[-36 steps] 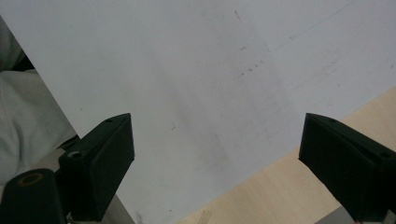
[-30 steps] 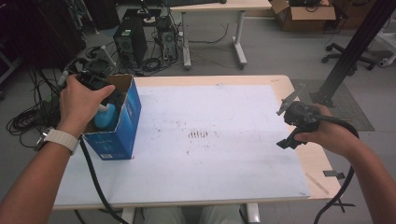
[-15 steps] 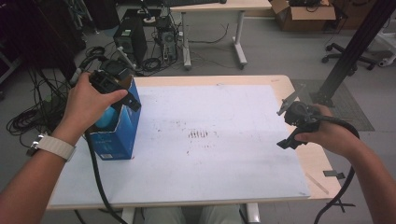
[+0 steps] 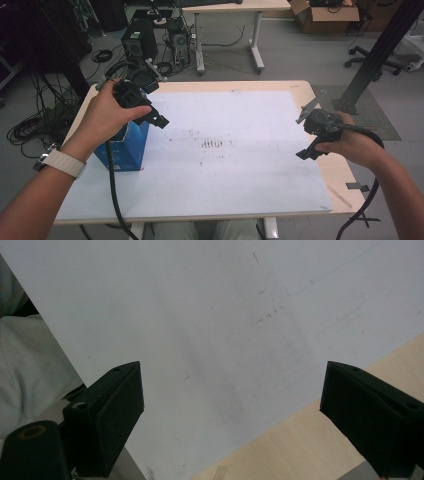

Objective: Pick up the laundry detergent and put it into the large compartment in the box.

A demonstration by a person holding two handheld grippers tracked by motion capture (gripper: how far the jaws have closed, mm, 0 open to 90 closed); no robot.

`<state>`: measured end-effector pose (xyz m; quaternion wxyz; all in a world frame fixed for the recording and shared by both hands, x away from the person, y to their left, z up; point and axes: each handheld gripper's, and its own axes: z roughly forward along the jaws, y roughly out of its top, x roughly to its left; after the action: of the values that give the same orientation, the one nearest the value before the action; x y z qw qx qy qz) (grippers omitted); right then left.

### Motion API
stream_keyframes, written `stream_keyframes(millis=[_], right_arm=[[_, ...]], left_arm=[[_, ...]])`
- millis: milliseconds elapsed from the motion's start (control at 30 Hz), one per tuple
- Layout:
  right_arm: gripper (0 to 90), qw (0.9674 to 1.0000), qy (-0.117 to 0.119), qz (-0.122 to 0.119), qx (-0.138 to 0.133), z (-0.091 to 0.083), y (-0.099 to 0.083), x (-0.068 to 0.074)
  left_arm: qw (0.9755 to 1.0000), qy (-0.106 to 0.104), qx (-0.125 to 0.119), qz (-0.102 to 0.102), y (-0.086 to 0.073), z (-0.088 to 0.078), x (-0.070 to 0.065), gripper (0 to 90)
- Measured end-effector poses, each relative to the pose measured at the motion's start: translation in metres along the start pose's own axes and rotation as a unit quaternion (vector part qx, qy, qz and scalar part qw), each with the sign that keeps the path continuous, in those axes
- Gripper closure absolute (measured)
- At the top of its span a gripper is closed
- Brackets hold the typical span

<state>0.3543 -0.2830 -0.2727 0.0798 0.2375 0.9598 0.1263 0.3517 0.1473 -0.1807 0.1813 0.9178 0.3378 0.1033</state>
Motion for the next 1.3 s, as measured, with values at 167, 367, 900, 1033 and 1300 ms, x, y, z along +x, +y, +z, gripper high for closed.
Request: stream_keyframes(millis=[167,367,900,1033,1300], right_arm=[[10.3,1.0,-0.001,0.001,-0.002,-0.001,0.0,0.0],[10.3,1.0,0.0,0.0,-0.002,-0.001,0.0,0.001],[10.3,1.0,0.0,-0.003,-0.002,-0.001,0.004,0.001],[10.0,1.0,0.002,-0.003,-0.004,0.001,0.005,0.001],[10.0,1.0,0.001,-0.001,-0.004,0.0,0.002,0.002]], left_arm=[[0.9999,-0.004,-0.001,0.01,0.002,0.0,-0.006,14.6],[0.9997,-0.009,0.001,0.022,0.003,0.001,-0.012,11.3],[0.9989,-0.018,-0.005,0.043,0.006,0.004,-0.025,8.5],[0.9988,-0.019,-0.004,0.044,0.006,0.006,-0.027,8.6],[0.9987,-0.02,-0.002,0.047,0.009,0.008,-0.029,8.6]])
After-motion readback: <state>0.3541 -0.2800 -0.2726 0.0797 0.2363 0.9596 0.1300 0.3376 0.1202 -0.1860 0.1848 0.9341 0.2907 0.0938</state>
